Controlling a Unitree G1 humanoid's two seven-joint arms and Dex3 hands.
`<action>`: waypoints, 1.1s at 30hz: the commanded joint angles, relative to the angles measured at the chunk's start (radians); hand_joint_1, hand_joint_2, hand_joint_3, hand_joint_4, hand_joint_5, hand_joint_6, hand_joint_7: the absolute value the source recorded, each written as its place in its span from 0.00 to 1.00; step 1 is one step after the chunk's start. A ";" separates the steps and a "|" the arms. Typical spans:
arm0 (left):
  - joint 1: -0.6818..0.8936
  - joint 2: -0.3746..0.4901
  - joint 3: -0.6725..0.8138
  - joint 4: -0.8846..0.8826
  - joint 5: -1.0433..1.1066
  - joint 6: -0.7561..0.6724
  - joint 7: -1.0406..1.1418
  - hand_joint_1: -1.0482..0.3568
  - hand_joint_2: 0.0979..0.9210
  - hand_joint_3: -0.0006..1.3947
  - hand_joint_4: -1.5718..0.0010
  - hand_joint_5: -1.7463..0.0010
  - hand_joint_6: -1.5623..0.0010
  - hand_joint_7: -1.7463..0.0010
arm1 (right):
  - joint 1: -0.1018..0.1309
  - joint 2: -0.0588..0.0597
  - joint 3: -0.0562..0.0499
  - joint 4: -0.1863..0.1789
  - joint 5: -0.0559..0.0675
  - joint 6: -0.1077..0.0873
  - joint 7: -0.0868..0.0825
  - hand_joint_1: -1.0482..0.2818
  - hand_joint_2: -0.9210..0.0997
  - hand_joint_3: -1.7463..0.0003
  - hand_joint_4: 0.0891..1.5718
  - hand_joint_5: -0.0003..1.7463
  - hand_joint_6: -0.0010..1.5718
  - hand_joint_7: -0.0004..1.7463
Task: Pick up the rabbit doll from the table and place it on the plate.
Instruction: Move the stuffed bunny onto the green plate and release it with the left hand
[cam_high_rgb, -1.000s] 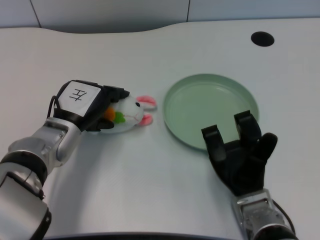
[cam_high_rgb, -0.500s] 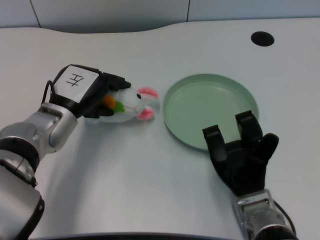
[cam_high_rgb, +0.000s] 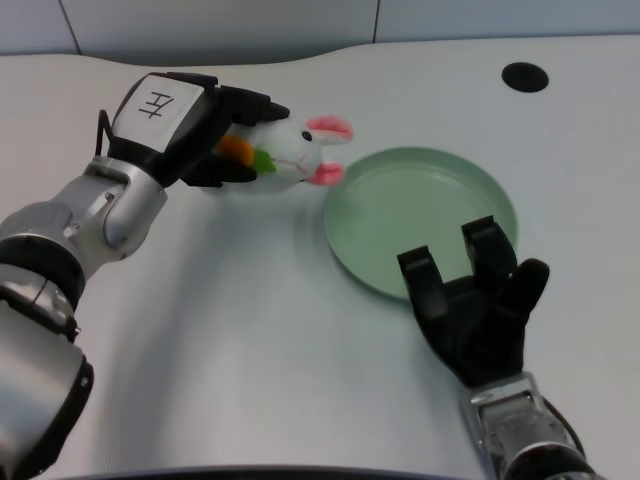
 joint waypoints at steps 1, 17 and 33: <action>-0.037 -0.044 0.003 -0.012 -0.011 -0.007 0.015 0.56 0.89 0.00 0.50 0.37 0.24 1.00 | -0.013 0.016 -0.004 0.008 0.006 -0.009 -0.011 0.44 0.06 1.00 0.58 1.00 0.50 1.00; -0.083 -0.281 0.006 -0.008 -0.053 -0.093 -0.022 0.57 0.90 0.01 0.54 0.20 0.21 0.98 | -0.003 0.033 -0.003 0.011 0.011 -0.034 0.029 0.45 0.05 0.99 0.58 1.00 0.59 0.75; -0.072 -0.321 -0.101 0.002 0.051 0.001 0.044 0.46 0.92 0.00 0.74 0.38 0.40 0.99 | 0.033 0.041 -0.019 -0.008 0.040 -0.041 0.053 0.44 0.05 0.99 0.60 1.00 0.64 0.65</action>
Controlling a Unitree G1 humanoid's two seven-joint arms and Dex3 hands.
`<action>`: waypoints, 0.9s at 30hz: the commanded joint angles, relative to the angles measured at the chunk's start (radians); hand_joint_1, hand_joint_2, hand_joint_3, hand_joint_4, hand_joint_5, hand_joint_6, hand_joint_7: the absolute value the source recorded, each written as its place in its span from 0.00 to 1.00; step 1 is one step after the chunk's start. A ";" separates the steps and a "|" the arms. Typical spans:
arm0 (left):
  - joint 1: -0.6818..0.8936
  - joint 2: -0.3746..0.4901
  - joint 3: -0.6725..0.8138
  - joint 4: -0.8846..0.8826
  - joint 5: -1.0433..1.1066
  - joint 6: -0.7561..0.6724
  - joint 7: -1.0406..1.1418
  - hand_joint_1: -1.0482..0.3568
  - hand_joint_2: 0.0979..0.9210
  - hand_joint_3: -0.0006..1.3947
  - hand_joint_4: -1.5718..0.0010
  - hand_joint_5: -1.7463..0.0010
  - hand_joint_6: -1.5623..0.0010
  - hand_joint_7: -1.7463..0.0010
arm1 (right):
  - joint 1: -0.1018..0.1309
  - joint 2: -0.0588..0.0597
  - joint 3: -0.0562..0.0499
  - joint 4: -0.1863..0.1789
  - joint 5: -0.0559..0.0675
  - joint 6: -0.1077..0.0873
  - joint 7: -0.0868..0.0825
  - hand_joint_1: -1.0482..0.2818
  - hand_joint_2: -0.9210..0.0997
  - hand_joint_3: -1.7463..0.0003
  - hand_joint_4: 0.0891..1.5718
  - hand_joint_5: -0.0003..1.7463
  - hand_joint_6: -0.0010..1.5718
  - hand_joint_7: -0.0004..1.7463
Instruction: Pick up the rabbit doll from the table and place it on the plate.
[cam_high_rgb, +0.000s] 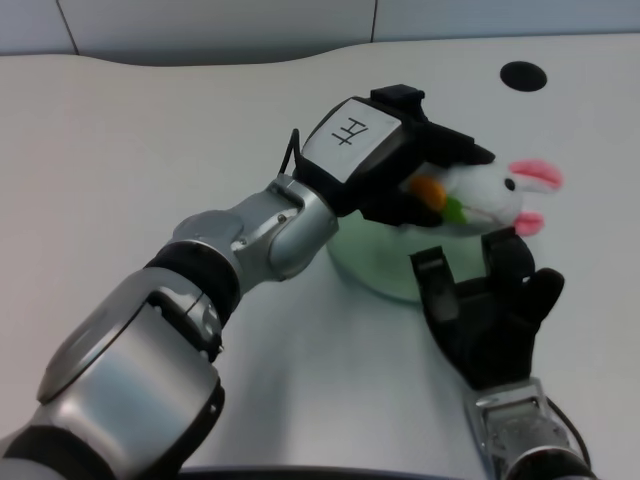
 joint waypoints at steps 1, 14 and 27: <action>-0.010 0.010 -0.035 0.008 0.036 0.074 0.012 0.40 0.93 0.00 0.86 0.44 0.52 1.00 | 0.024 0.032 -0.003 -0.003 0.008 0.001 0.009 0.45 0.05 0.99 0.60 1.00 0.63 0.64; 0.004 0.027 -0.037 0.008 0.023 0.211 -0.107 0.05 1.00 0.42 1.00 0.96 0.97 0.99 | 0.024 0.027 0.002 -0.001 0.008 0.006 0.004 0.46 0.06 1.00 0.60 1.00 0.60 0.71; 0.125 0.029 0.299 -0.021 -0.391 0.013 -0.521 0.00 1.00 0.57 1.00 1.00 1.00 1.00 | 0.024 0.028 0.011 0.002 -0.004 -0.002 0.008 0.45 0.05 0.99 0.59 1.00 0.55 0.84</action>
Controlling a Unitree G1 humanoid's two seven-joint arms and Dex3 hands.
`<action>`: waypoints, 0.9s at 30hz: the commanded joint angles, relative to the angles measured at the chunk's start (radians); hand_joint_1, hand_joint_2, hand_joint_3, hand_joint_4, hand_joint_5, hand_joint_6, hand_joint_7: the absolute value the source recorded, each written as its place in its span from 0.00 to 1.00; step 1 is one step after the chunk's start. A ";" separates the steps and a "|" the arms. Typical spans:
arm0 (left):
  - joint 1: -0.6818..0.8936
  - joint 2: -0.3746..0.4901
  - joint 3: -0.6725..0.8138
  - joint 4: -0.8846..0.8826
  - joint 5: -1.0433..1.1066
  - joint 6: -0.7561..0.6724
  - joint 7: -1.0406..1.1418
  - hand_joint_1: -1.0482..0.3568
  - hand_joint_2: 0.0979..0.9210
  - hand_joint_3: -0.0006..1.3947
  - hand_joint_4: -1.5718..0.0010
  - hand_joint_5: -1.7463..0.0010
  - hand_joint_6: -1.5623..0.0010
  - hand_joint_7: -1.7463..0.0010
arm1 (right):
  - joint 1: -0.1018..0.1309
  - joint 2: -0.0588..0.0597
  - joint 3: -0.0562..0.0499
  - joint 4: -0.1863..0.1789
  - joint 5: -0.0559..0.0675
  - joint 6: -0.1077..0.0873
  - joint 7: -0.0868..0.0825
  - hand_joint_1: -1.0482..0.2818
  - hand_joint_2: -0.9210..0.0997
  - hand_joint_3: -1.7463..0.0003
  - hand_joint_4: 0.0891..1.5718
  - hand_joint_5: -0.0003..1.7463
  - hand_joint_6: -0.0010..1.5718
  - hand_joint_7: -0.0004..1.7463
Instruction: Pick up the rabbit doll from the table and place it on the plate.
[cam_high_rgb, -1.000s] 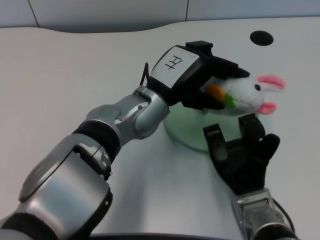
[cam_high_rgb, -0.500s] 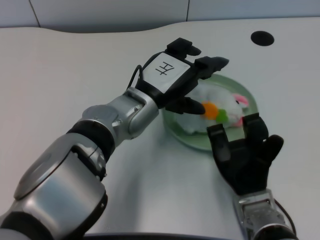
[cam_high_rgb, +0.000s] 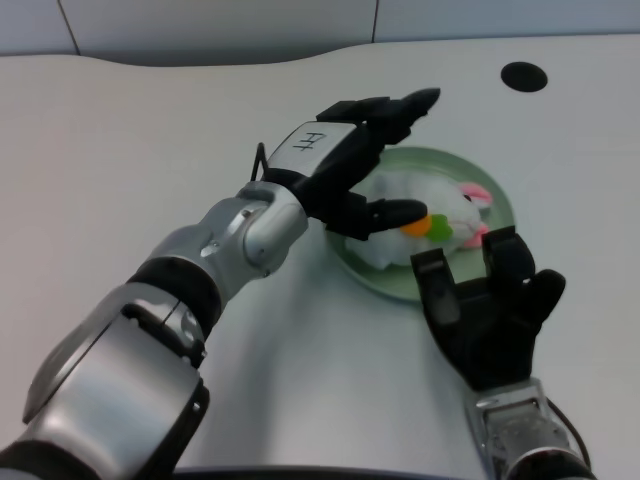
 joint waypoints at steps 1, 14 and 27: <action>0.086 0.002 0.214 -0.027 -0.273 -0.085 -0.285 0.00 1.00 0.57 1.00 1.00 1.00 1.00 | 0.021 0.028 0.010 0.007 -0.011 -0.011 -0.006 0.45 0.04 0.99 0.59 1.00 0.54 0.85; 0.272 0.042 0.716 -0.158 -0.932 0.198 -1.112 0.00 1.00 0.46 1.00 1.00 1.00 1.00 | 0.002 0.013 0.034 0.035 -0.036 0.036 -0.040 0.46 0.06 1.00 0.59 1.00 0.61 0.70; 0.492 0.022 0.828 -0.404 -1.137 0.528 -1.301 0.00 1.00 0.48 1.00 1.00 1.00 1.00 | 0.002 -0.001 0.017 0.031 -0.029 0.041 -0.072 0.46 0.07 1.00 0.59 1.00 0.58 0.81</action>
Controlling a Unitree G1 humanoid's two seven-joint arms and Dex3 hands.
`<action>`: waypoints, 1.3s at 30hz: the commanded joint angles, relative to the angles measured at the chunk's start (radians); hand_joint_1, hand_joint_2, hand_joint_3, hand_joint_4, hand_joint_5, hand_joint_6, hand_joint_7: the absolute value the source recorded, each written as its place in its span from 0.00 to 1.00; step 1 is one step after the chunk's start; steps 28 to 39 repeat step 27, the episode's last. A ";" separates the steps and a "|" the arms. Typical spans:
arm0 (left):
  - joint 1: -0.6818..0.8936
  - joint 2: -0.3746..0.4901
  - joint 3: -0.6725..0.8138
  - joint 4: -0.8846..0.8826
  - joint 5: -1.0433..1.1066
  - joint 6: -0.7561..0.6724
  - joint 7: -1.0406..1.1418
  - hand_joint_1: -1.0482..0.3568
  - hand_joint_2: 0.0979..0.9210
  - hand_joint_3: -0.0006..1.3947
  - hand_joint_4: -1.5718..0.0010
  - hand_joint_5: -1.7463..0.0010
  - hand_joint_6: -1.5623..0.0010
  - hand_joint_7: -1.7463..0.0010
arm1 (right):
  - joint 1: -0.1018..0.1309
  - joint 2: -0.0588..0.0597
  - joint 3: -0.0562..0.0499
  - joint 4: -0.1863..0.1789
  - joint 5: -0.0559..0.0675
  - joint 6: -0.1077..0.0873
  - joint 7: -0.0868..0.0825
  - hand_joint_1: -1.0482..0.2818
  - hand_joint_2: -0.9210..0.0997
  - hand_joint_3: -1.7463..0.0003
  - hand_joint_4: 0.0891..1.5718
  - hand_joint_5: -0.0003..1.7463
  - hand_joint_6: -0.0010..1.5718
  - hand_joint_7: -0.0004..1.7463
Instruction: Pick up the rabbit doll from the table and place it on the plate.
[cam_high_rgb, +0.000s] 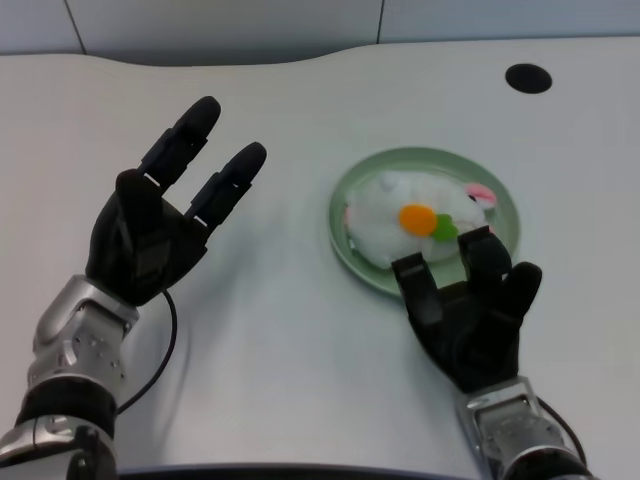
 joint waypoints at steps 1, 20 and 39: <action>0.191 -0.090 0.042 -0.169 -0.113 0.106 -0.012 0.00 1.00 0.51 1.00 1.00 1.00 1.00 | 0.014 -0.004 -0.016 0.004 0.011 0.009 -0.011 0.46 0.06 1.00 0.58 1.00 0.55 0.91; 0.422 -0.212 0.043 -0.325 -0.189 0.136 0.018 0.18 1.00 0.20 0.82 0.92 0.90 0.97 | 0.043 -0.022 -0.015 -0.016 0.001 0.017 0.016 0.45 0.06 1.00 0.57 1.00 0.55 0.83; 0.399 -0.201 0.039 -0.304 -0.186 0.131 0.039 0.24 1.00 0.11 0.69 0.87 0.77 0.95 | 0.036 -0.025 -0.023 -0.018 0.008 0.020 0.001 0.46 0.05 0.99 0.57 1.00 0.49 0.98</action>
